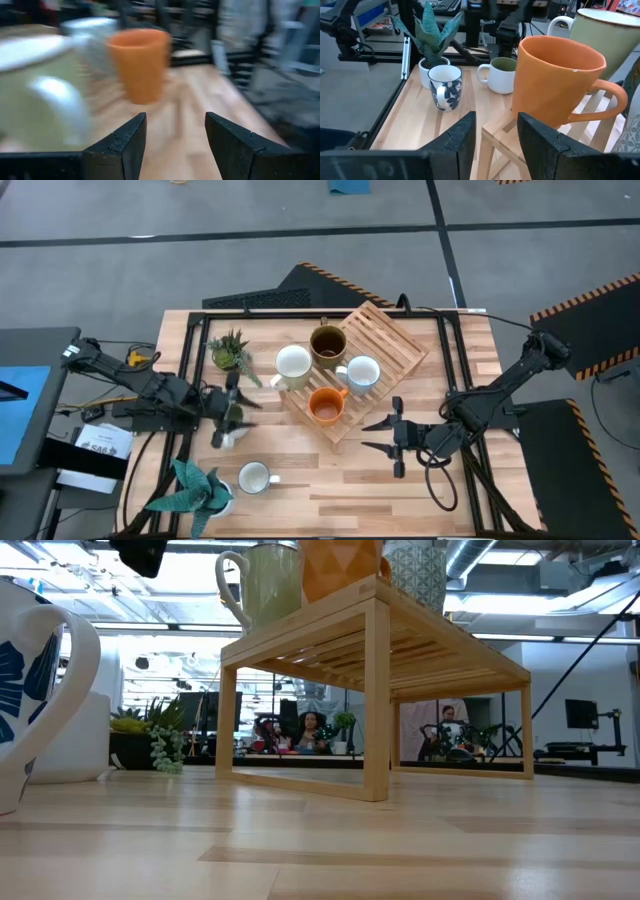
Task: Place coffee mugs
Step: Put the dark green mug on the shelf
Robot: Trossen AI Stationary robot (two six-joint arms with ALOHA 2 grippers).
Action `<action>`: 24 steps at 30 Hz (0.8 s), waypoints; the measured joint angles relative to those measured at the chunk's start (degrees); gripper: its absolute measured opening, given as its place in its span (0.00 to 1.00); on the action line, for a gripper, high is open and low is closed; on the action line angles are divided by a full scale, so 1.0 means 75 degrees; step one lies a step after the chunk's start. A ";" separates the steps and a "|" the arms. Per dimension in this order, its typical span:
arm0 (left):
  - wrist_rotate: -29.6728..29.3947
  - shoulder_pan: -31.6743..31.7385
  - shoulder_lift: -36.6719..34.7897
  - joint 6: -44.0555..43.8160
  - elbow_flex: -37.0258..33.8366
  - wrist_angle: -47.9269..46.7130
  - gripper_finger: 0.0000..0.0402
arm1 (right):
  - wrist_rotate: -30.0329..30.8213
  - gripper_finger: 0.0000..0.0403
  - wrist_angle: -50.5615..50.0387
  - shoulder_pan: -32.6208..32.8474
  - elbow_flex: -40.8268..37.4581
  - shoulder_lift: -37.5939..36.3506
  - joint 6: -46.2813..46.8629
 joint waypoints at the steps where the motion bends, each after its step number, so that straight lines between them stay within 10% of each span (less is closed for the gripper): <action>1: 0.0413 0.0000 0.0009 -0.0220 0.0000 -0.0086 0.47 | 0.0000 0.42 -0.0002 -0.0001 0.0000 0.0000 -0.0002; 5: 0.1471 -0.0007 0.0085 -0.1749 0.0381 -0.1274 0.47 | -0.0003 0.42 -0.0011 -0.0023 0.0000 0.0000 -0.0002; 18: 0.0873 -0.0743 0.3011 -0.5467 0.2379 -0.6970 0.47 | -0.0023 0.42 -0.0032 -0.0224 0.0000 -0.0003 0.0021; 24: 0.0230 -0.0743 0.3879 -0.5699 0.2894 -0.7676 0.47 | -0.0026 0.42 -0.0042 -0.0223 0.0000 -0.0003 0.0018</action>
